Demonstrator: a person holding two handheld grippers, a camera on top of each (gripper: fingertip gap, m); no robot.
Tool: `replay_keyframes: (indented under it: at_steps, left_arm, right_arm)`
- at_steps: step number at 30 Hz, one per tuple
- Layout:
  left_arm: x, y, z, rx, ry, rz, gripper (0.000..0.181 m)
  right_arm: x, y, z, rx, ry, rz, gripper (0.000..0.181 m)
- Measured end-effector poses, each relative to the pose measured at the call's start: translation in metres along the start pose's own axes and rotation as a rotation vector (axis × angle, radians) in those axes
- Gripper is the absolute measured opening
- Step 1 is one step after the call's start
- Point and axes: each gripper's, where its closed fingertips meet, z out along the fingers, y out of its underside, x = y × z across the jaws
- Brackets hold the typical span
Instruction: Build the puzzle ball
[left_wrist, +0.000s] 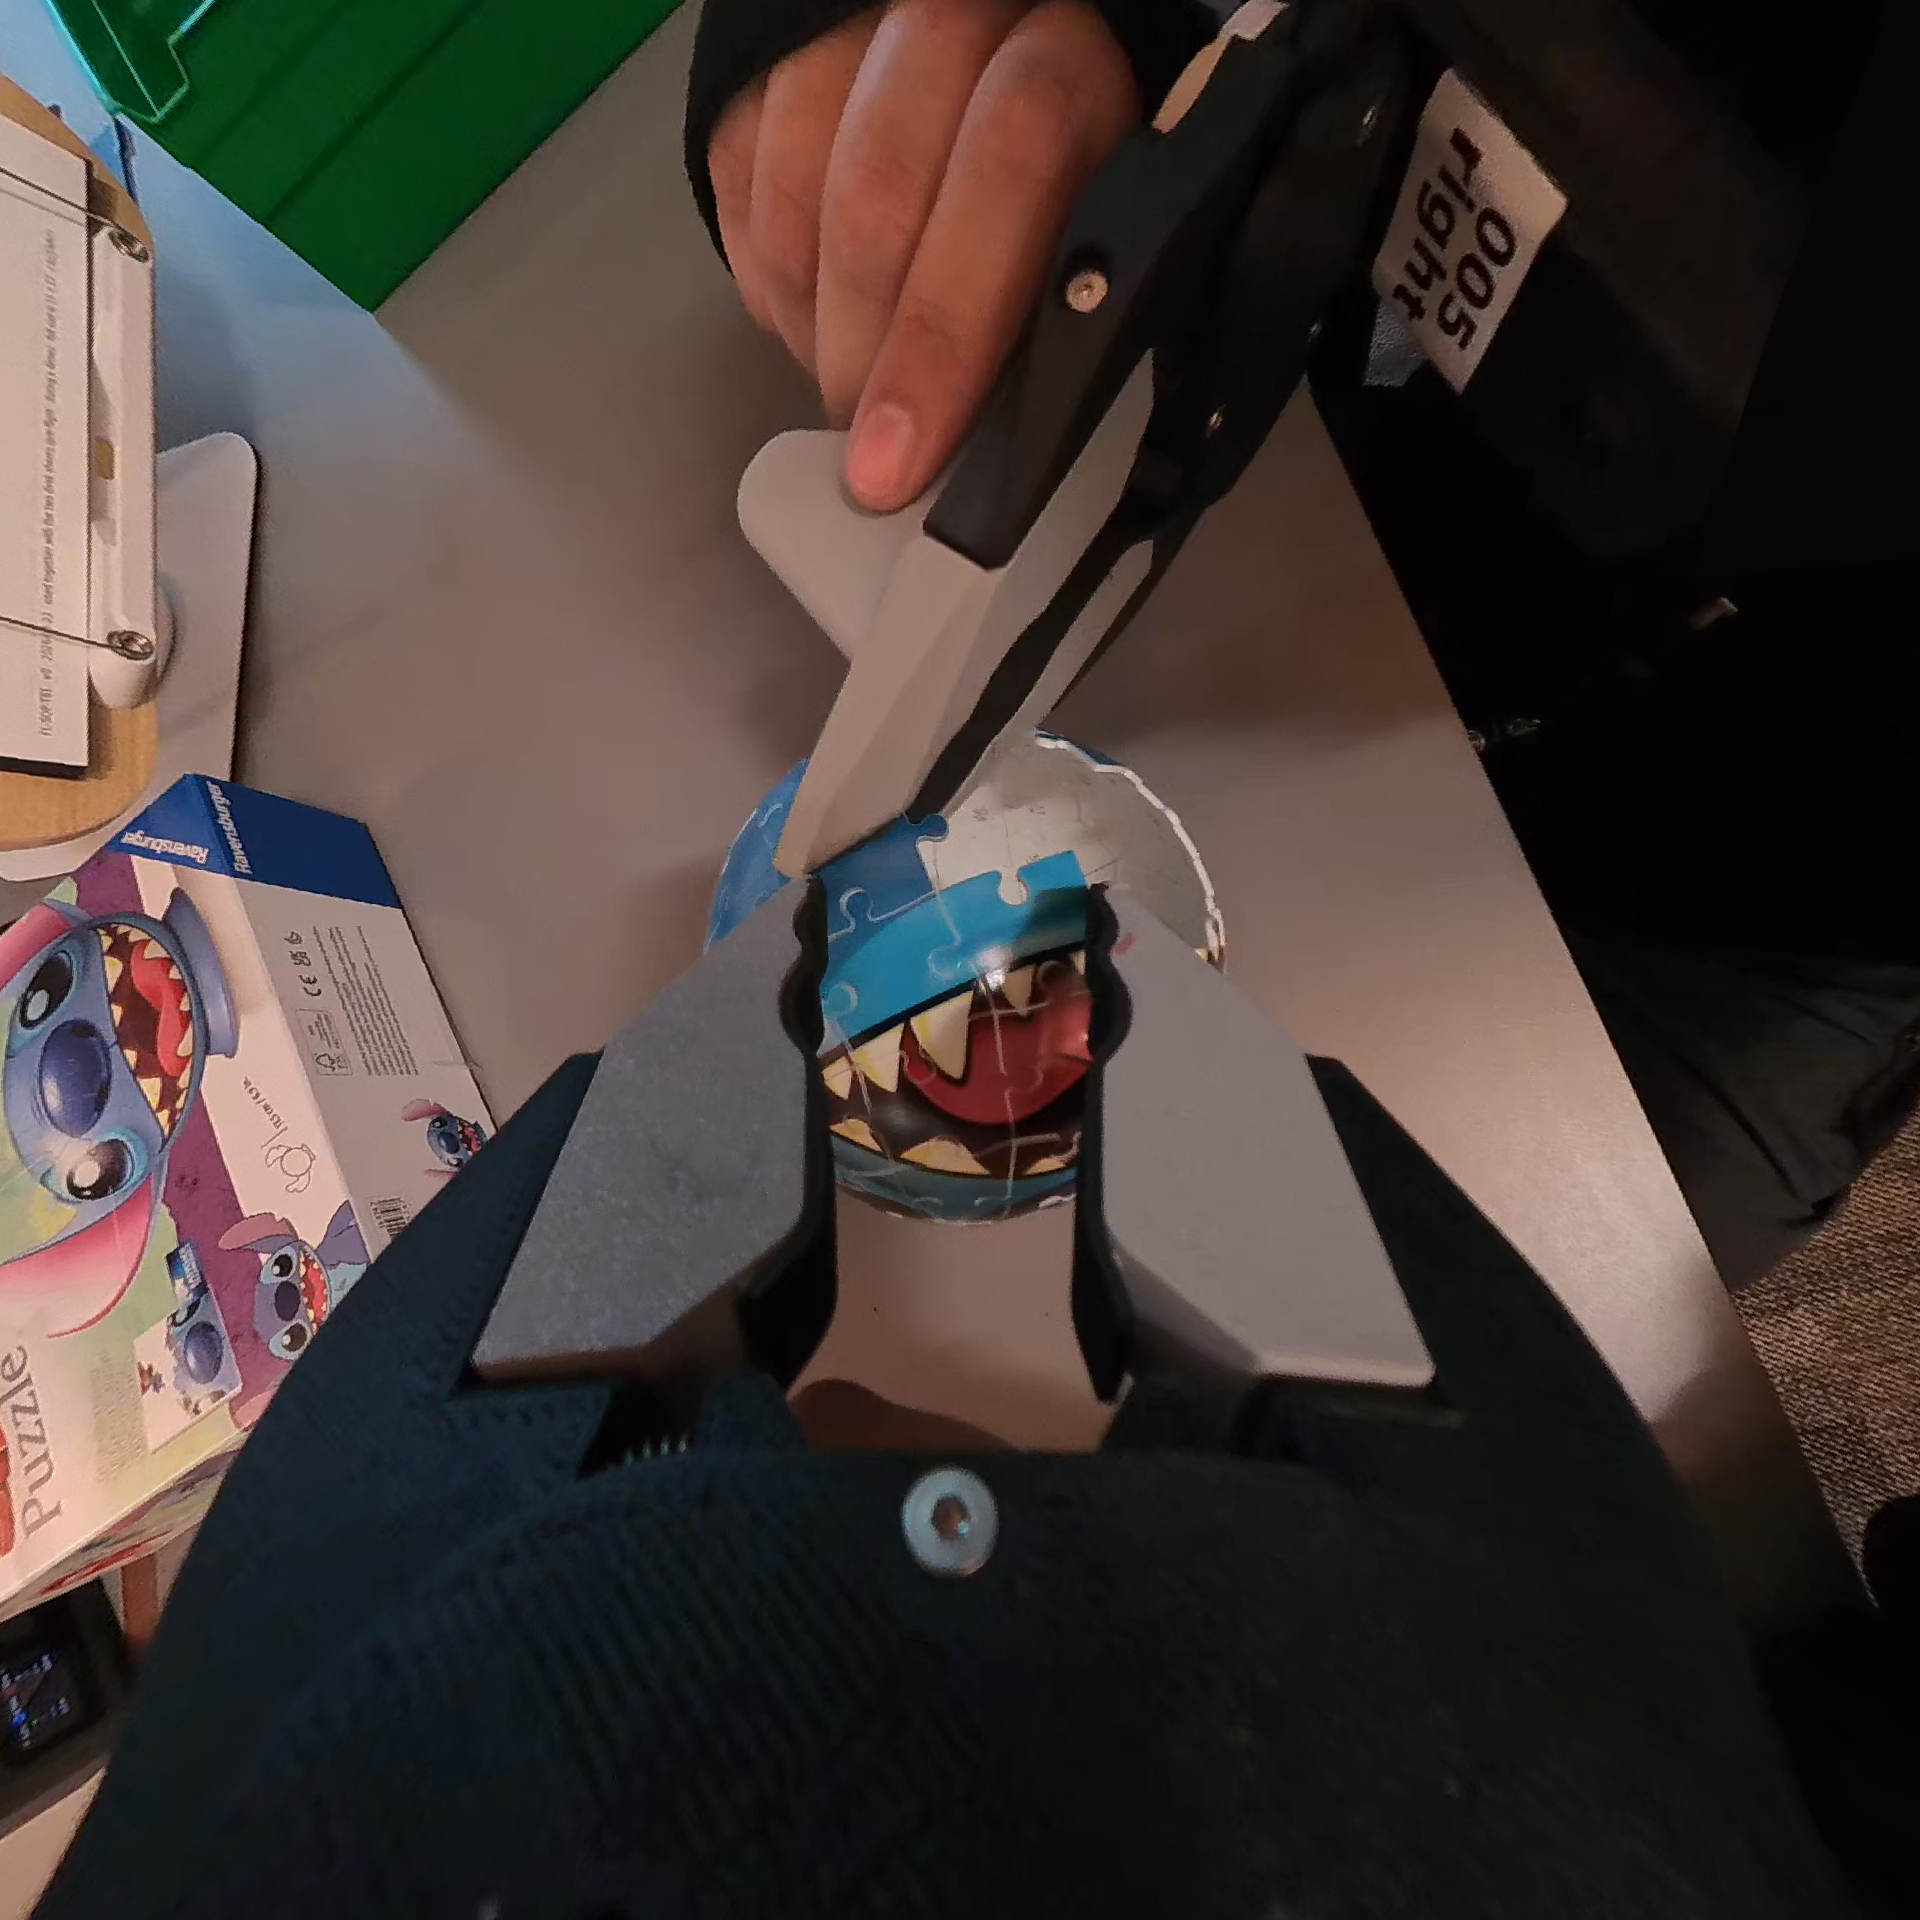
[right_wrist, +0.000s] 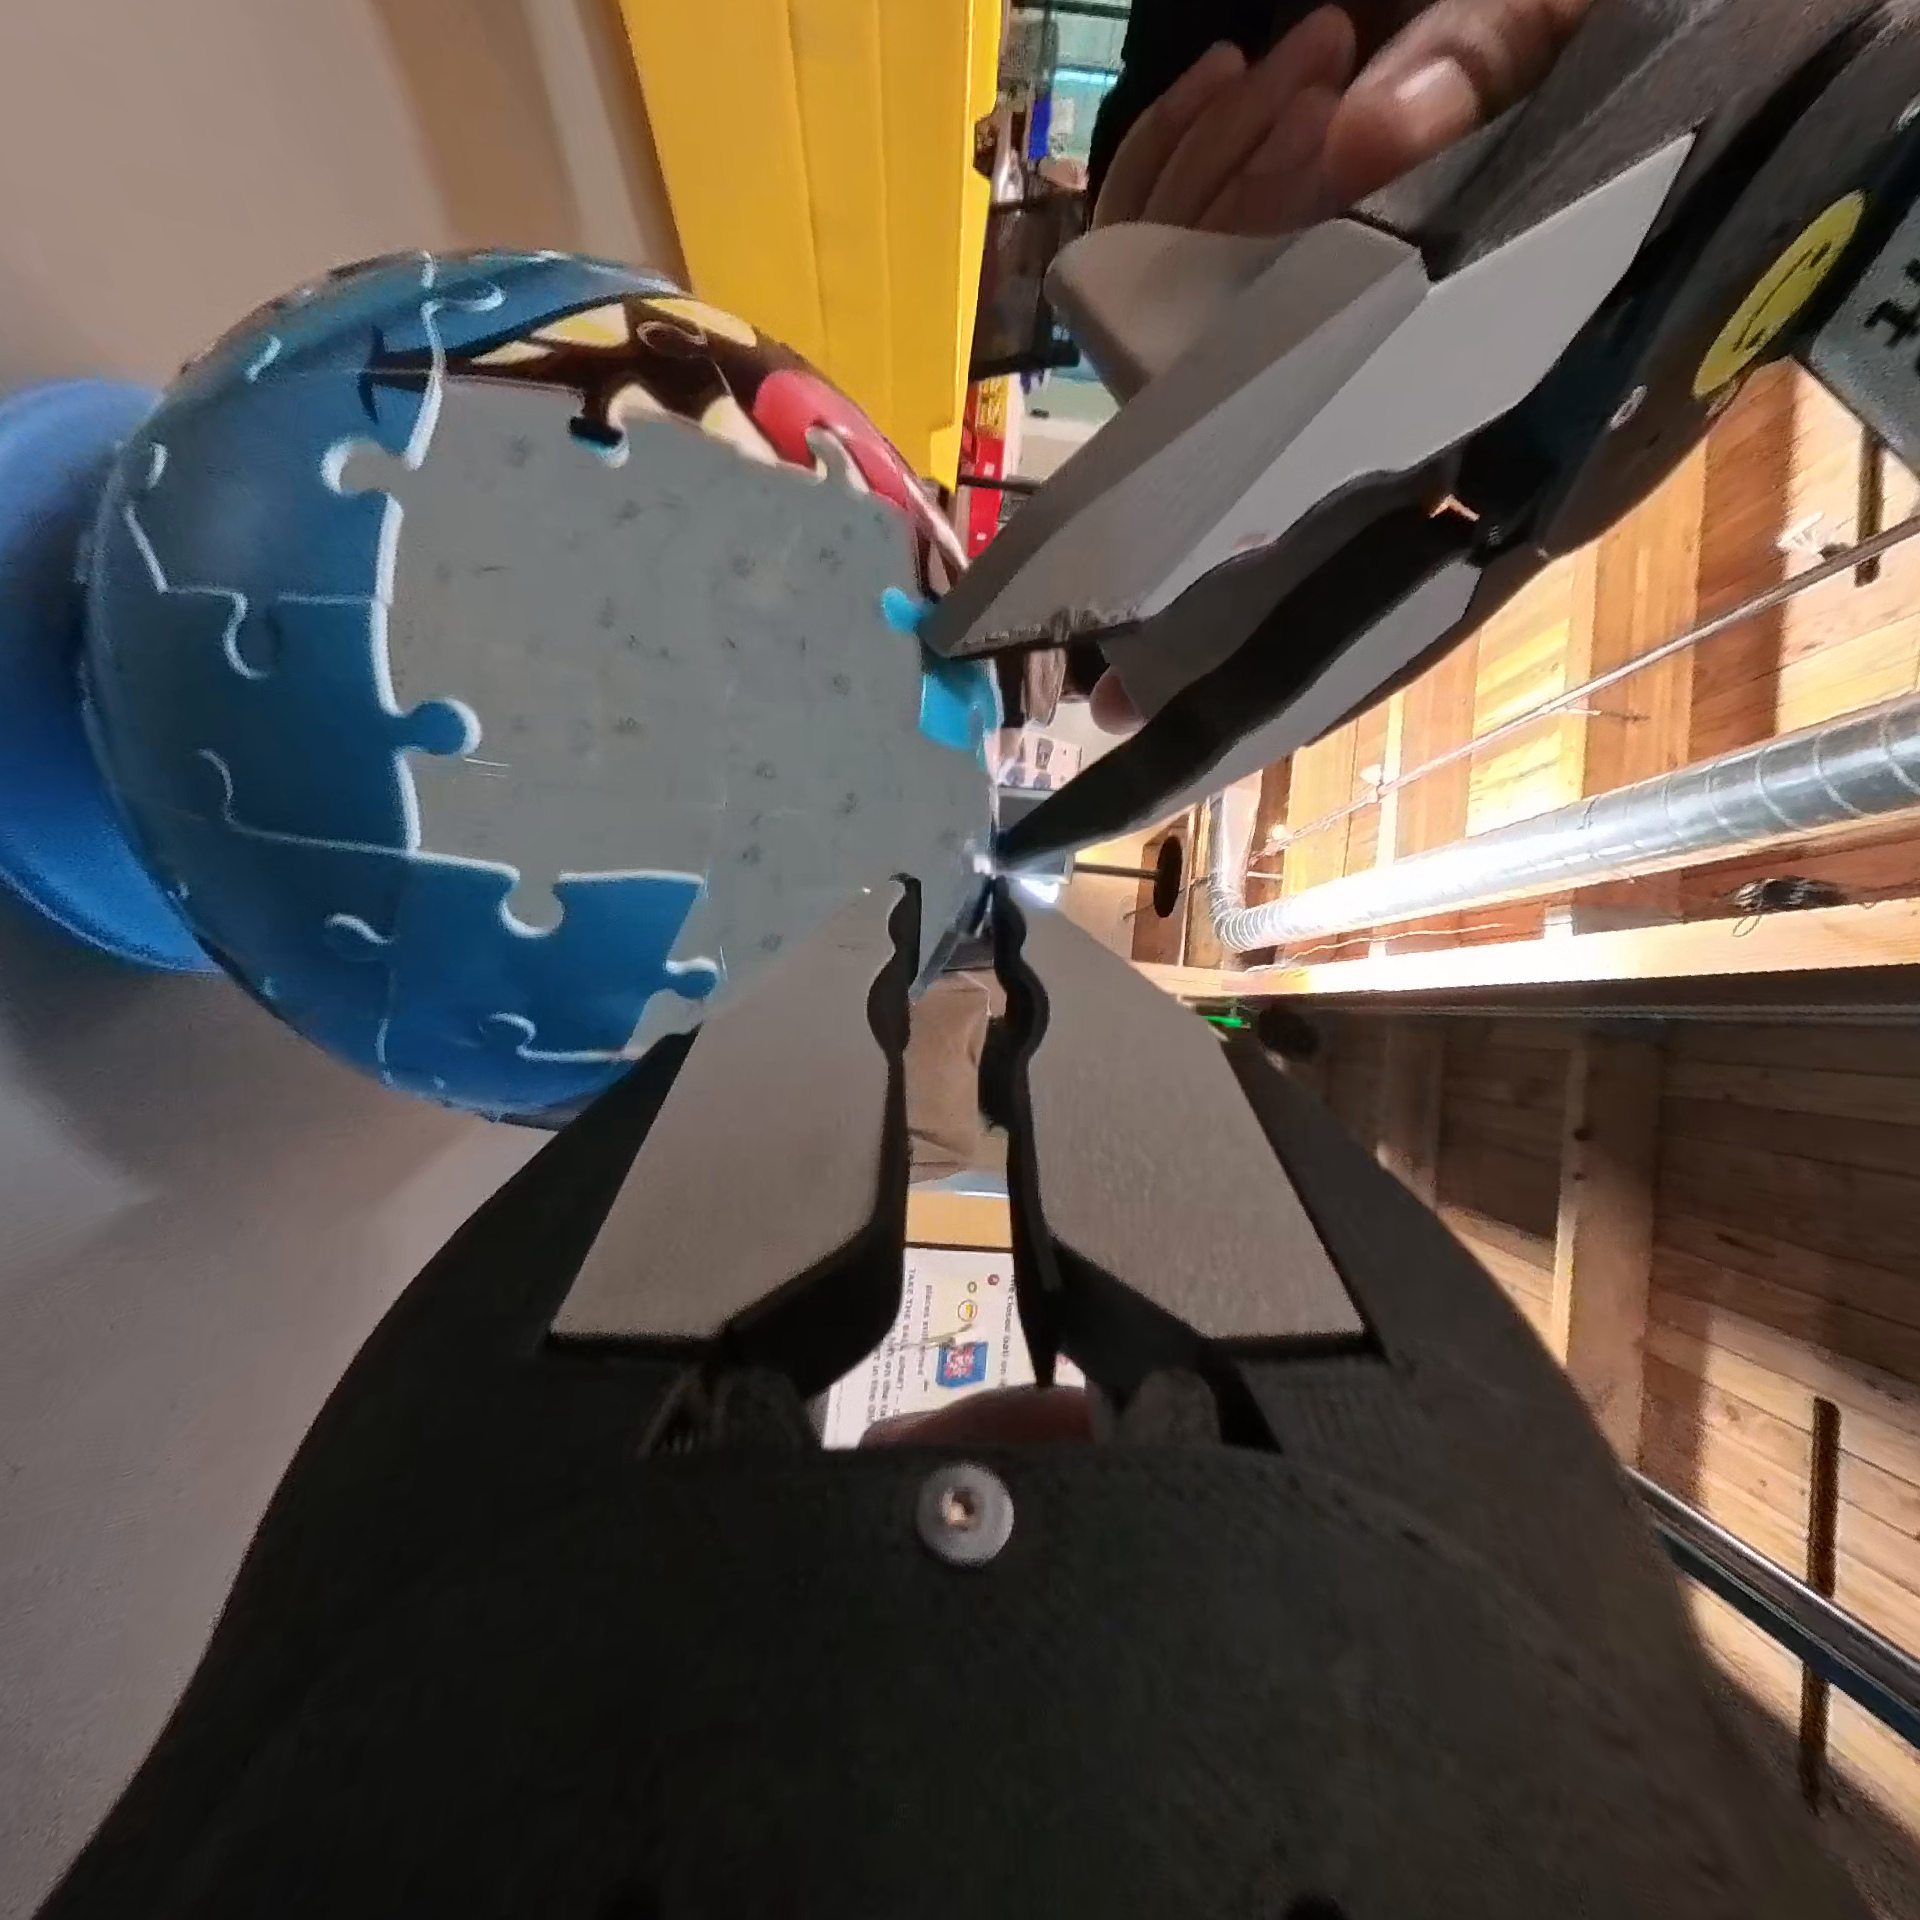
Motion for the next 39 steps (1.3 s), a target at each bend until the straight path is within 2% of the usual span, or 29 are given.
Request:
replay_keyframes:
  at_steps: [15,28,33,39]
  left_arm:
    - [-0.0006,0.0025,-0.0008,-0.012,-0.007,-0.007,0.049]
    - [-0.0006,0.0030,-0.0029,-0.005,-0.001,-0.022,0.046]
    - [-0.0049,0.0040,-0.0033,-0.006,-0.018,-0.027,0.053]
    - [-0.0024,0.0047,-0.0008,-0.009,-0.002,-0.039,0.054]
  right_arm:
    - [0.0050,0.0005,0.0050,-0.045,0.062,-0.024,0.001]
    - [0.0062,-0.0030,0.0053,-0.002,0.049,-0.042,0.003]
    - [0.0070,-0.0032,0.0057,-0.004,0.057,-0.068,0.002]
    - [0.0076,-0.0035,0.0065,-0.004,0.047,-0.071,0.000]
